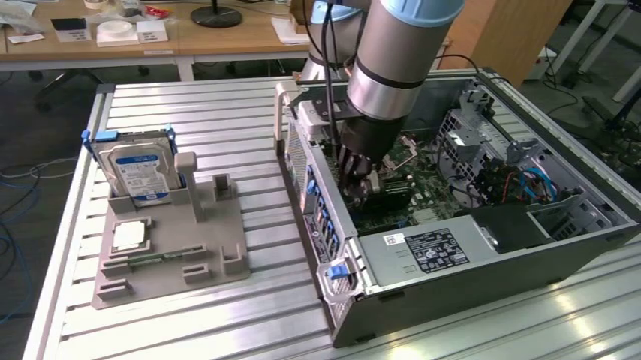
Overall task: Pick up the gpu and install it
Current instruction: 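Press down on the gpu until it lock into place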
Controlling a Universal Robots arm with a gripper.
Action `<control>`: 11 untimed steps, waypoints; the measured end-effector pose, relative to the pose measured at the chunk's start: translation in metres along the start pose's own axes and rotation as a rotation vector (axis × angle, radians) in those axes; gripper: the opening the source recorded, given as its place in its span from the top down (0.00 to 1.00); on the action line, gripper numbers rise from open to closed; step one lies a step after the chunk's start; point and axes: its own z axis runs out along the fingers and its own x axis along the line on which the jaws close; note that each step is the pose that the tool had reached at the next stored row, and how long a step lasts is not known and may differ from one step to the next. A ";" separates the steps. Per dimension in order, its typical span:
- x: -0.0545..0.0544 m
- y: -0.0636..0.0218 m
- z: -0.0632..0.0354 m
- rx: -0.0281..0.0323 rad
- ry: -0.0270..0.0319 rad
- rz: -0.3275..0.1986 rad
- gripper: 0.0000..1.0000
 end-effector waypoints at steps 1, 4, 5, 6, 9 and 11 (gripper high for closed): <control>0.001 0.0004 0.0001 -0.0007 0.0004 0.000 0.89; 0.003 0.0018 0.0007 -0.0032 0.0021 -0.001 0.89; 0.003 0.0023 0.0010 -0.0041 0.0029 -0.001 0.89; 0.004 0.0029 0.0014 -0.0047 0.0036 -0.002 0.89; 0.004 0.0058 0.0021 -0.0064 0.0056 -0.002 0.89; 0.004 0.0060 0.0025 -0.0067 0.0064 -0.002 0.89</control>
